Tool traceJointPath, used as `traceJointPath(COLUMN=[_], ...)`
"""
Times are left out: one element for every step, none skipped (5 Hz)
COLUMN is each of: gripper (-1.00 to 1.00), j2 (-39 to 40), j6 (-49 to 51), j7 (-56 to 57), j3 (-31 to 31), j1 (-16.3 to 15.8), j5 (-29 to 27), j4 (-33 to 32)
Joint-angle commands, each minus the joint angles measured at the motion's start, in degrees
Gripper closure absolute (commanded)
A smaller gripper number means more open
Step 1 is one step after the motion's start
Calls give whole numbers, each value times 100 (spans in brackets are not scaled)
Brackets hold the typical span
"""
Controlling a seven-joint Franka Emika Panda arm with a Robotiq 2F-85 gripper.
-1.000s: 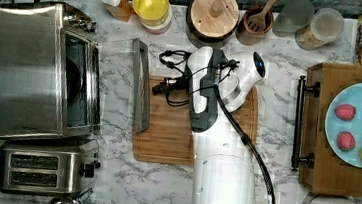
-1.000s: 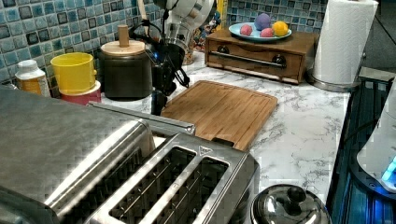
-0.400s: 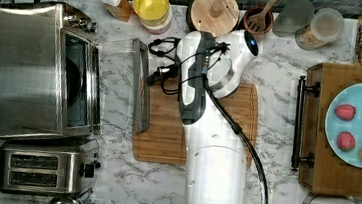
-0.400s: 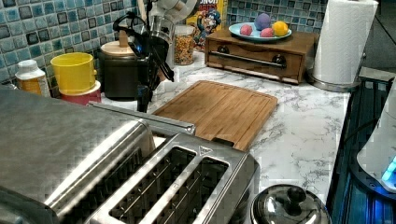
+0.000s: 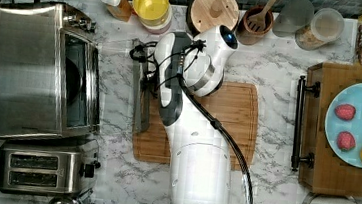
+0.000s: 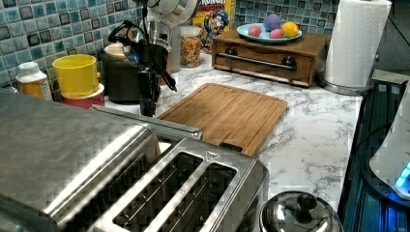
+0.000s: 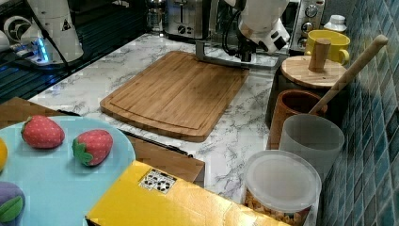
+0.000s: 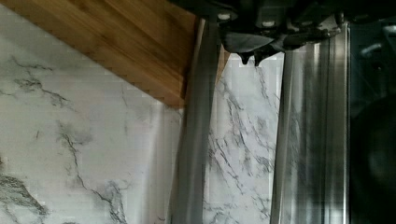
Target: Close the oven.
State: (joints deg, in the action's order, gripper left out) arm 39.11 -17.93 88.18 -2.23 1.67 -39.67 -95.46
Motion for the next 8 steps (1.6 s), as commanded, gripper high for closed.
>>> traceJointPath(gripper=[100,100,100,100,100,100,100,100], j2=[210,373,364,163,-81,-443,-851,-1171], j6=[657,868,920,840,662,330,237,66], j7=[-781,-797,-775,-720,-684,-665,-625,-722], j3=[-270,-386,-419,-424,-403,-494,-728,-904], j1=[34,84,113,124,41,-29,-15,-142], j5=[-370,-458,-623,-818,-1097,-1233,-1346,-1283], j4=[595,681,646,468,241,-12,-80,-104])
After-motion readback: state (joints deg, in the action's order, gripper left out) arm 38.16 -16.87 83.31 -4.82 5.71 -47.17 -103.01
